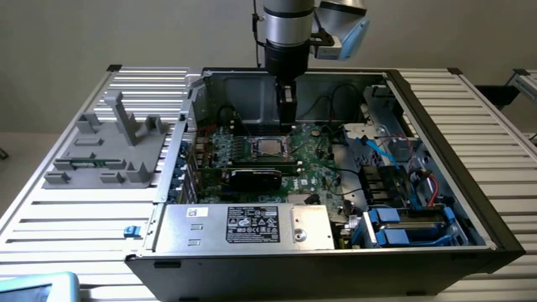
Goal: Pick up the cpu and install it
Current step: 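Place the cpu into insertion slot, then close the cpu cover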
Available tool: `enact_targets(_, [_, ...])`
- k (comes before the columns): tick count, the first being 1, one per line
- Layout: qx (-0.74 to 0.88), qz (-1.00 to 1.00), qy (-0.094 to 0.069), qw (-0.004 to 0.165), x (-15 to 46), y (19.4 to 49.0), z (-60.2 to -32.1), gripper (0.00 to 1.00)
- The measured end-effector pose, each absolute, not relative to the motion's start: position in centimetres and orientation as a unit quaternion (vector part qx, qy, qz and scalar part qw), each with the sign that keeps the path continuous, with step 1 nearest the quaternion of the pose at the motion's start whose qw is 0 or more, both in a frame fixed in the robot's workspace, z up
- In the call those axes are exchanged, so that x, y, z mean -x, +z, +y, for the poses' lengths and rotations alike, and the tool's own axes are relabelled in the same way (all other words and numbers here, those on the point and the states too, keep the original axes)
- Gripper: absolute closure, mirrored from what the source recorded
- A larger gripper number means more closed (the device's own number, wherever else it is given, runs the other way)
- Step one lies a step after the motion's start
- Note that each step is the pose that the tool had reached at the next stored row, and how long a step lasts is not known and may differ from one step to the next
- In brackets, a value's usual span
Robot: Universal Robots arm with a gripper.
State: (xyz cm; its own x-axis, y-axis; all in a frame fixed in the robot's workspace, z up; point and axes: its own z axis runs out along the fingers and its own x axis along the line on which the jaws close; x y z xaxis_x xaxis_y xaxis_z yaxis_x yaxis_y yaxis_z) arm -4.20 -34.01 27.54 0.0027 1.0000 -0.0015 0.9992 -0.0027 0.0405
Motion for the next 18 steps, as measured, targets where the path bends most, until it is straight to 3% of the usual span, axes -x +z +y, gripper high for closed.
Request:
enact_targets(10, [-0.708, 0.706, 0.014, 0.015, 4.20, 27.54, -34.01, 0.36])
enact_targets(18, [-0.708, 0.706, 0.014, 0.015, 4.20, 27.54, -34.01, 0.69])
